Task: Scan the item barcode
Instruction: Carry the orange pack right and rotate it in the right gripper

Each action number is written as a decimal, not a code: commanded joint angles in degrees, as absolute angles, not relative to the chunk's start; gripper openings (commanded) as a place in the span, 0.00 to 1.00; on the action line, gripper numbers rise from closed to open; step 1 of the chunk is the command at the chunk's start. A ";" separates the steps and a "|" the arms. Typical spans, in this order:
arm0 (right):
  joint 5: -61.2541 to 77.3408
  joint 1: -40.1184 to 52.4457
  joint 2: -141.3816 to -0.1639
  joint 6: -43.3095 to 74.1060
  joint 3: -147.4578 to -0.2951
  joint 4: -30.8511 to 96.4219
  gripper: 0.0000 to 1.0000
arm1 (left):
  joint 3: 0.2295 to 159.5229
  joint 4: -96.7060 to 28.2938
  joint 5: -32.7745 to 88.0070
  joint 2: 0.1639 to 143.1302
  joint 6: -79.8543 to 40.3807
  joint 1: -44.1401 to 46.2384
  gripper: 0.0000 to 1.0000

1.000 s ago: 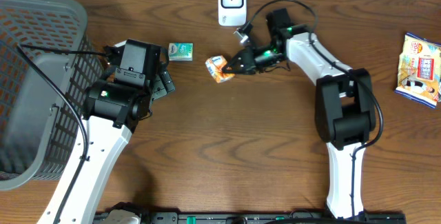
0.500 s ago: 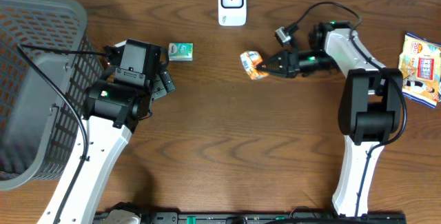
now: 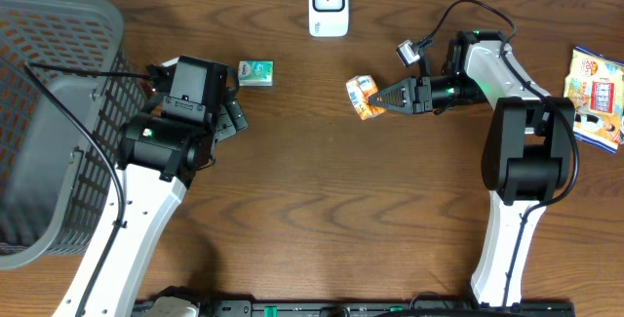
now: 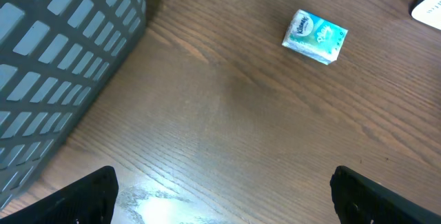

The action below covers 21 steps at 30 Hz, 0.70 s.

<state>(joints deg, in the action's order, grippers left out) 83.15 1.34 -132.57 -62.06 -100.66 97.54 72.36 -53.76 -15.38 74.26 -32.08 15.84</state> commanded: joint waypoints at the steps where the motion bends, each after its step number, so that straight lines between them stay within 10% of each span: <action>1: 85.01 0.84 -130.61 -62.57 -100.44 97.54 0.01 | 72.60 -53.95 -16.38 74.63 -31.51 15.66 0.98; 21: 83.53 5.19 -130.58 -61.39 -95.11 97.54 0.01 | 72.60 -53.95 -16.38 74.63 -31.51 15.66 0.98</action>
<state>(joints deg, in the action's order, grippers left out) 82.67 4.01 -132.57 -60.51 -95.96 97.54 72.36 -53.76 -15.38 74.26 -32.08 15.84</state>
